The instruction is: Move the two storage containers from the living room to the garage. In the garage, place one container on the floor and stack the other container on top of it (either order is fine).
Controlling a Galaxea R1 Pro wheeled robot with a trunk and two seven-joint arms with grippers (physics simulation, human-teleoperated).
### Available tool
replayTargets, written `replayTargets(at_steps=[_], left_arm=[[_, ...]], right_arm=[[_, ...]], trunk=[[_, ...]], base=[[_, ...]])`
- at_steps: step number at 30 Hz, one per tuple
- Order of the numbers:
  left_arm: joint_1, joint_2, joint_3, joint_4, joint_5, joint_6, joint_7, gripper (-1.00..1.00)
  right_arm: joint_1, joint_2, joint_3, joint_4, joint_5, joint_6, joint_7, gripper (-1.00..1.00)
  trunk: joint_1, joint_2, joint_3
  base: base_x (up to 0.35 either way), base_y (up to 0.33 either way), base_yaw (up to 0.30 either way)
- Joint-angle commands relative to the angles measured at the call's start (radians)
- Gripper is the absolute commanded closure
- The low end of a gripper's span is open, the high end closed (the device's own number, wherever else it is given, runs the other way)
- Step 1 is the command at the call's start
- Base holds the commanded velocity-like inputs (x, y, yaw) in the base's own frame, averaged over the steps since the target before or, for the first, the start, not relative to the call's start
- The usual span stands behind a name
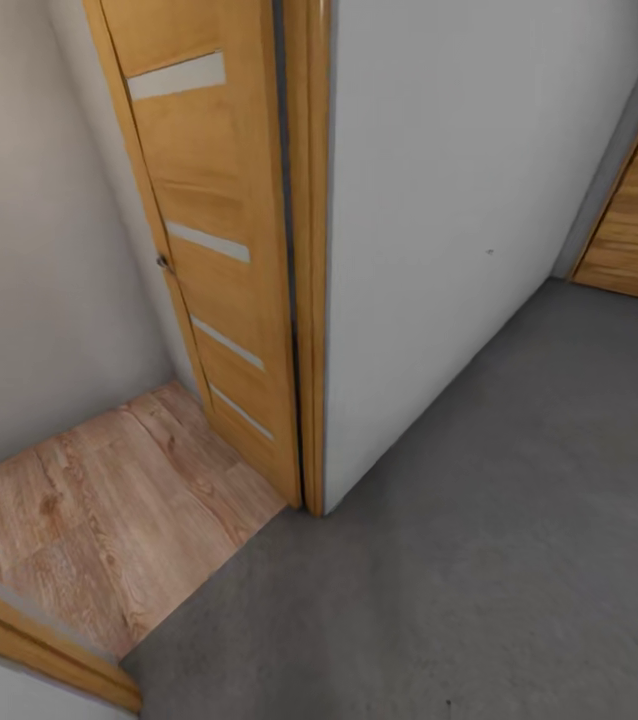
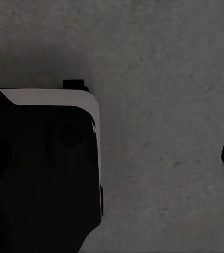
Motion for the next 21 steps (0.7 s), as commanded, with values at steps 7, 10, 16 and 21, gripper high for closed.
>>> replayTargets(at_steps=[7, 10, 16, 21], left_arm=[[-0.001, 0.0, -0.009, -0.001, 0.009, 0.004, 0.004, -1.0], [-0.001, 0.0, -0.009, -0.001, 0.009, 0.004, 0.004, -1.0], [-0.001, 0.0, -0.009, -0.001, 0.009, 0.004, 0.004, -1.0], [-0.001, 0.0, -0.009, -0.002, 0.009, 0.004, 0.004, -1.0]], right_arm=[[-0.001, 0.001, 0.008, 0.003, -0.01, -0.005, 0.0, -1.0], [-0.001, 0.001, 0.007, 0.003, -0.01, -0.005, 0.0, -1.0], [-0.001, 0.0, 0.007, 0.003, -0.01, -0.005, 0.0, -1.0], [-0.001, 0.0, 0.007, 0.003, -0.01, -0.005, 0.0, -1.0]], trunk=[[0.001, -0.001, -0.001], [0.001, -0.001, -0.001], [0.001, -0.001, -0.001], [0.001, -0.001, -0.001]], base=[[0.322, 0.0, 0.072], [0.322, 0.0, 0.227], [0.322, 0.0, 0.257], [0.322, 0.0, 0.258]])
